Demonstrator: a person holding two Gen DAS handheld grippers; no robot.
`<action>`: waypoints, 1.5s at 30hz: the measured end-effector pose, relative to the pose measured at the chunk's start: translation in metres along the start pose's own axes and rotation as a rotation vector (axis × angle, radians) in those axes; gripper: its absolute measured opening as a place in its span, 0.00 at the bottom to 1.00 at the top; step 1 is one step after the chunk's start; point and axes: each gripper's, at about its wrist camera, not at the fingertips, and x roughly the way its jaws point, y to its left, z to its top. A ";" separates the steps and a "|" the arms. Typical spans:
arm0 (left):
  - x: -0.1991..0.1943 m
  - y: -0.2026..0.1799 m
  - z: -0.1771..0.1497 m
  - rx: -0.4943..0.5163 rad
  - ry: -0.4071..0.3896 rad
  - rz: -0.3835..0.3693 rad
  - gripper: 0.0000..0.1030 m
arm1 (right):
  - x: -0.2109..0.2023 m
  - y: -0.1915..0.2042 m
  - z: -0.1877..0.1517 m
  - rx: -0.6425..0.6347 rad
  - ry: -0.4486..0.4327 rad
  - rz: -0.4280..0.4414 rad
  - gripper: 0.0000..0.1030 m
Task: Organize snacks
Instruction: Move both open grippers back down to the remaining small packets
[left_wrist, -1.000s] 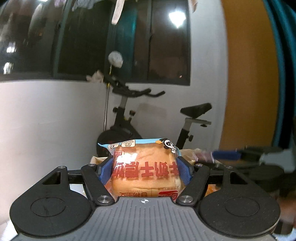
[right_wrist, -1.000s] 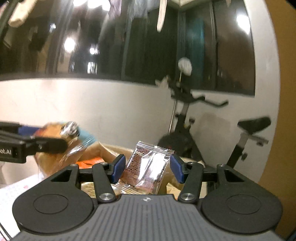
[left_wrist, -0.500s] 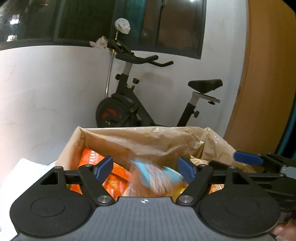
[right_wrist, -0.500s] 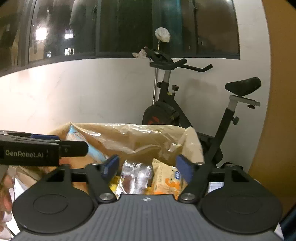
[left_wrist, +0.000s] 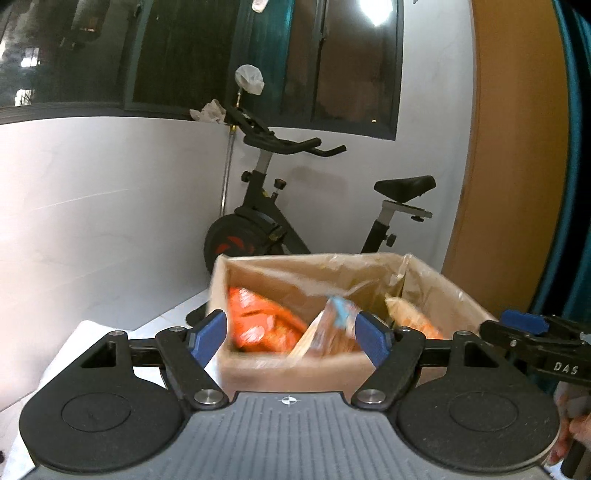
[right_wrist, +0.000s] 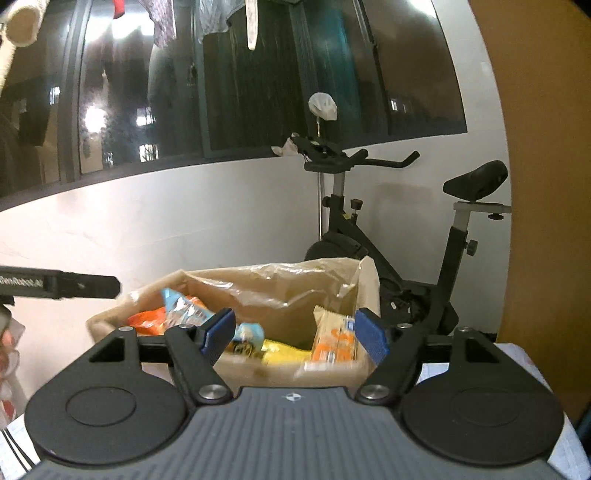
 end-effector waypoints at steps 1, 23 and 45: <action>-0.005 0.003 -0.006 0.002 0.003 0.005 0.76 | -0.005 0.000 -0.005 -0.001 0.001 0.003 0.72; 0.049 0.006 -0.140 -0.083 0.298 -0.064 0.46 | 0.041 0.020 -0.131 0.004 0.341 0.055 0.72; 0.100 -0.034 -0.164 0.011 0.398 -0.069 0.41 | 0.038 -0.005 -0.170 0.219 0.444 0.068 0.45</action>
